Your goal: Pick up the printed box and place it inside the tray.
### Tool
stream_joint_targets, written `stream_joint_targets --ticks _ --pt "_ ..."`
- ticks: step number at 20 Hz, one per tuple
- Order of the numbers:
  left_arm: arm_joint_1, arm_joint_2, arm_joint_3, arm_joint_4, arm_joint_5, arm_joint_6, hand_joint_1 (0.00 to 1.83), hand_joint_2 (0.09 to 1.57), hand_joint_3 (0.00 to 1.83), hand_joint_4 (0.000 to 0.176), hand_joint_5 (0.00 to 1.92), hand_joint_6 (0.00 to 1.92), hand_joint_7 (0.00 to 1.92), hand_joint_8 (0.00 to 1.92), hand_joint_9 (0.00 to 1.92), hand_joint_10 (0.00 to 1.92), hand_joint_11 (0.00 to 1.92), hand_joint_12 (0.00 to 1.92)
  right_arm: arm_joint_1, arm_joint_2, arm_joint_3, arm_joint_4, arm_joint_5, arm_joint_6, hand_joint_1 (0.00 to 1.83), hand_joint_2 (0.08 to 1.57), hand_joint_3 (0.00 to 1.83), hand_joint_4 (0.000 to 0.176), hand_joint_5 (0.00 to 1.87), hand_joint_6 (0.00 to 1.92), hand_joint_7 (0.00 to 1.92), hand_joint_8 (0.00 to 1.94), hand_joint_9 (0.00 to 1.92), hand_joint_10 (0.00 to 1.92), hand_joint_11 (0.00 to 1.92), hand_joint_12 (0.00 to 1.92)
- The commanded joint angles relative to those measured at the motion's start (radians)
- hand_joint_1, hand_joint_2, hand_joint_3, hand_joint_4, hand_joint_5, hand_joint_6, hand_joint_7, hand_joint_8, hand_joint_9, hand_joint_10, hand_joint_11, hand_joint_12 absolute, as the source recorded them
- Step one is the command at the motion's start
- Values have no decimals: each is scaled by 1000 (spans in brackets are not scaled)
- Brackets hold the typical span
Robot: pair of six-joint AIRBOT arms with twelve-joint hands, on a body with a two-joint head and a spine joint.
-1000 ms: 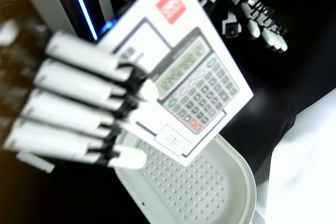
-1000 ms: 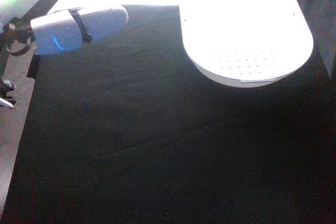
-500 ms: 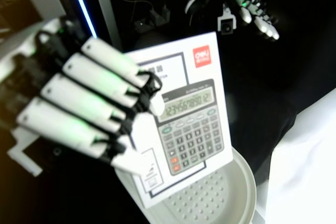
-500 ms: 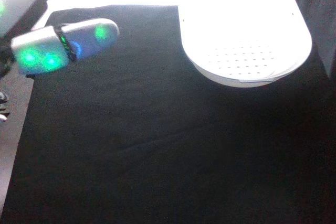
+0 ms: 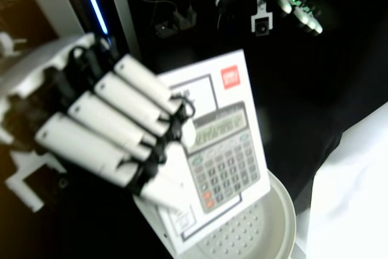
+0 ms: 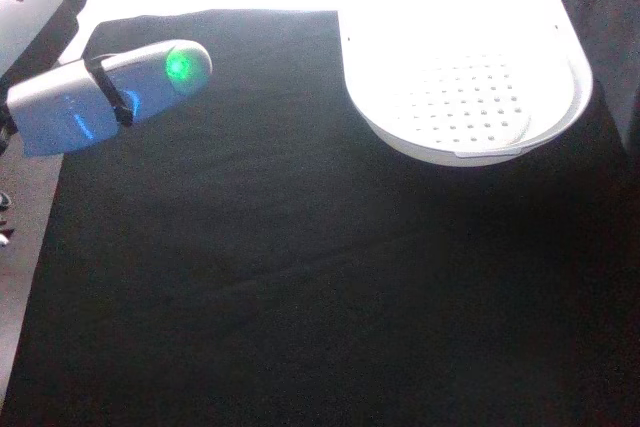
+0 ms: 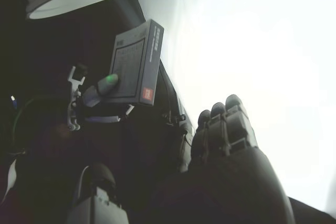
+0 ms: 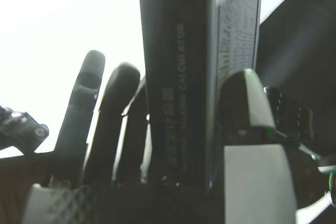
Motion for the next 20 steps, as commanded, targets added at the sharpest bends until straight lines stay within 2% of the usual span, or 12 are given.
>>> stream_joint_targets --ticks 1,2,7,9,12,13,14,15,16,17,18,20 --pt "-1 2 -4 -6 -133 -7 81 1016 1 129 0 0 44 1 0 0 1 301 17 2 8 10 106 -2 1176 1085 0 0 1038 873 1066 1281 1011 1416 940 1708" --pt "6 1 -6 -10 -139 -7 110 996 0 145 0 0 46 1 0 0 0 390 17 -7 16 14 95 -2 1169 1094 1 0 1018 911 1027 1254 1010 1367 955 1670" --pt "19 -7 -6 -21 -141 -8 132 989 0 152 0 0 30 0 0 0 0 265 17 -32 36 24 59 -2 1177 1073 0 0 1068 822 1078 1056 1023 1213 900 1613" --pt "19 -7 -6 -23 -135 -9 121 1009 0 151 0 0 17 0 0 0 0 212 17 -36 39 25 56 -2 1177 1071 0 0 1071 817 1080 1005 1009 1200 882 1613" --pt "21 -7 -6 -28 -132 -10 96 1025 2 132 0 0 1 0 0 0 0 192 16 -46 46 33 54 -1 1272 1082 0 0 1049 638 1089 1062 1030 1105 895 1513" --pt "21 -8 -6 -28 -132 -10 99 1025 2 147 0 0 0 0 0 0 0 189 16 -47 46 34 53 -1 1271 1067 1 0 1046 686 1138 924 1007 883 815 1338" --pt "22 -9 -6 -29 -132 -11 102 1028 3 160 0 0 0 0 0 0 0 188 16 -49 46 43 51 -1 1116 990 1 0 931 298 1041 486 946 660 696 1205" --pt "22 -10 -6 -30 -132 -11 96 1031 4 169 0 0 5 2 0 0 0 187 15 -53 49 48 51 -1 1006 934 2 0 725 73 939 178 880 400 561 1078" --pt "24 -10 -6 -31 -133 -12 88 1041 7 176 0 0 12 4 0 0 0 192 12 -60 57 55 47 -1 729 759 0 157 62 2 230 6 313 24 102 772" --pt "24 -10 -6 -31 -134 -13 88 1041 7 176 0 0 12 4 0 0 0 192 10 -63 59 55 45 -1 729 759 0 157 62 2 230 6 313 24 102 772" --pt "25 -10 -6 -31 -134 -14 84 1045 1 176 0 0 17 1 0 0 0 223 9 -66 61 56 42 -1 697 728 0 172 12 0 51 0 123 4 20 544" --pt "25 -10 -6 -31 -134 -15 64 1051 4 176 0 0 16 0 0 0 0 266 7 -68 61 56 40 -1 624 694 0 176 0 0 1 0 6 0 0 196"
